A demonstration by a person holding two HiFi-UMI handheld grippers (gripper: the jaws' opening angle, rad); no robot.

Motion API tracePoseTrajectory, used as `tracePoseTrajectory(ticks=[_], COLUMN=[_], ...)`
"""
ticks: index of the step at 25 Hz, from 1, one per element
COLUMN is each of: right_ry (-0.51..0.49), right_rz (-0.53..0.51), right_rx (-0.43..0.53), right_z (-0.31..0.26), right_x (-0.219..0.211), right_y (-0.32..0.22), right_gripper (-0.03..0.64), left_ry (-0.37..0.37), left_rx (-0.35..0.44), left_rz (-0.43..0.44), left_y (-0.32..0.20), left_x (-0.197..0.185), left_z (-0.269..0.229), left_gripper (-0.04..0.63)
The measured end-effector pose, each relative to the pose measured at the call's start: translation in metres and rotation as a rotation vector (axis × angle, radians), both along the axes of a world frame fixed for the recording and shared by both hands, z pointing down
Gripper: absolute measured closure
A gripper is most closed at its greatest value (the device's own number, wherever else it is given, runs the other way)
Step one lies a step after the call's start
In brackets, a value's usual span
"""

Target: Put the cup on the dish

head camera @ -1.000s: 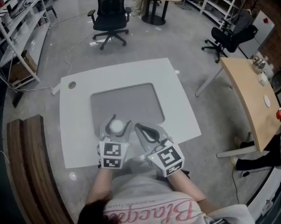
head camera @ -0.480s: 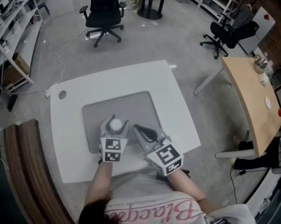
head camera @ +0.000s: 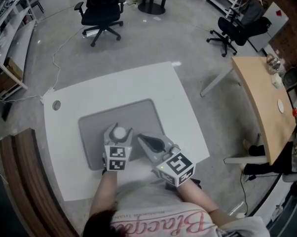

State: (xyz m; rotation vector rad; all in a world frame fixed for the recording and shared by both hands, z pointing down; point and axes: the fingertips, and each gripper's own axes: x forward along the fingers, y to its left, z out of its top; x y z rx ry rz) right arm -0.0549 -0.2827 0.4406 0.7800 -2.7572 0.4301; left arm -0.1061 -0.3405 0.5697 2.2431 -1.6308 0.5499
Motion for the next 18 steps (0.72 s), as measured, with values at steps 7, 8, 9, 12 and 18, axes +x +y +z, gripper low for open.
tracePoseTrajectory(ticks=[7,8,9,12,18], right_ry=[0.012,0.024,0.034,0.043,0.075], right_rz=[-0.012,-0.016,-0.018,-0.024,-0.028], right_rx=[0.051,0.058,0.063,0.070,0.086], right_z=[-0.003,-0.002,-0.002,-0.006,-0.007], right_x=[-0.004,-0.004,-0.005,-0.007,-0.011], right_y=[-0.004,-0.003,-0.002,-0.001,0.003], right_gripper=[0.615,0.615,0.615,0.615,0.615], left_ry=[-0.038,-0.051,-0.063,-0.075,-0.032], left_rx=[-0.022,-0.022,-0.023,-0.037,-0.070], left_rz=[0.036,0.044,0.049,0.051,0.065], left_y=[-0.007,-0.008,-0.008,-0.009,-0.002], left_x=[0.002,0.003,0.004,0.005,0.002], left_z=[0.008,0.009,0.010,0.014,0.015], left_gripper=[0.344,0.344,0.342,0.339,0.213])
